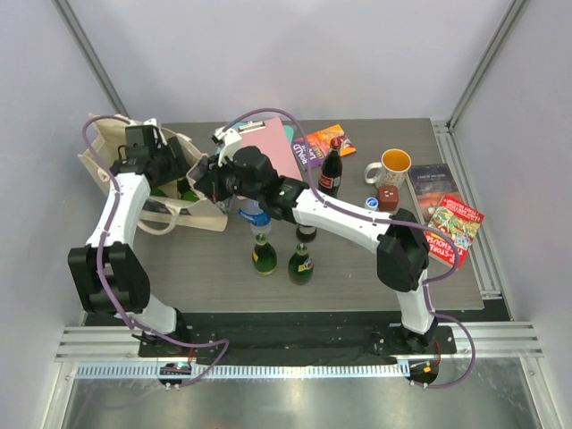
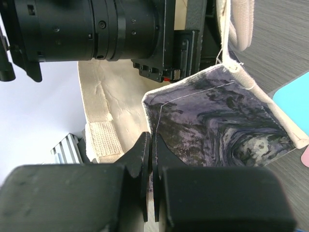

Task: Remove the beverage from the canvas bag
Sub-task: Take out the drink from the canvas bag.

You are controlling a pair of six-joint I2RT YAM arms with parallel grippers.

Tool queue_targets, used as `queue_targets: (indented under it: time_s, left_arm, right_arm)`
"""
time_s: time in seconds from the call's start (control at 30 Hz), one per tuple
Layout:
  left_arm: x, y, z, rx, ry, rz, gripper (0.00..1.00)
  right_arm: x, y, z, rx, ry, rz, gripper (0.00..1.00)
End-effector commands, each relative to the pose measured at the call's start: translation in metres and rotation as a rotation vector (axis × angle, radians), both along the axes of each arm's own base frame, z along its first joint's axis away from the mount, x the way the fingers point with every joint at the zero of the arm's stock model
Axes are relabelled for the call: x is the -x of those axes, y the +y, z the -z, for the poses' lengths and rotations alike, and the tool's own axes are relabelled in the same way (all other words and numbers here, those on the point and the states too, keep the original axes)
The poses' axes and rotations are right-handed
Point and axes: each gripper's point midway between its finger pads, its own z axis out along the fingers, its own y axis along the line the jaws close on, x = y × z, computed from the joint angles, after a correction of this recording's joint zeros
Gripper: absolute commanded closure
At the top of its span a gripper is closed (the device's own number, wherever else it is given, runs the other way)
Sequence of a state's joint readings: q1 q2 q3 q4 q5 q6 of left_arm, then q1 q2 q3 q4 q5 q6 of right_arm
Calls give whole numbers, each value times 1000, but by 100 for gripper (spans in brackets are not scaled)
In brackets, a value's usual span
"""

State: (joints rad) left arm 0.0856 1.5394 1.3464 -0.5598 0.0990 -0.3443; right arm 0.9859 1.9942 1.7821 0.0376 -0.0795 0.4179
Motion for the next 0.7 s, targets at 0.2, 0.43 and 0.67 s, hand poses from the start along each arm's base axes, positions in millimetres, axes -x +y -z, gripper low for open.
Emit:
queue_targets:
  time_s: [0.2,0.43,0.67]
  left_arm:
    - [-13,0,-7,-71,-31,31,44]
    - [-16,-2,-1,-102,-13,43,51]
    - [-22,-5,-5,-117,-23,79,85]
  right_arm:
    - [-16,1,24,52,33,35,94]
    - [-20,0,20,44,34,40,94]
    - [-23,-3,22,45,43,45,94]
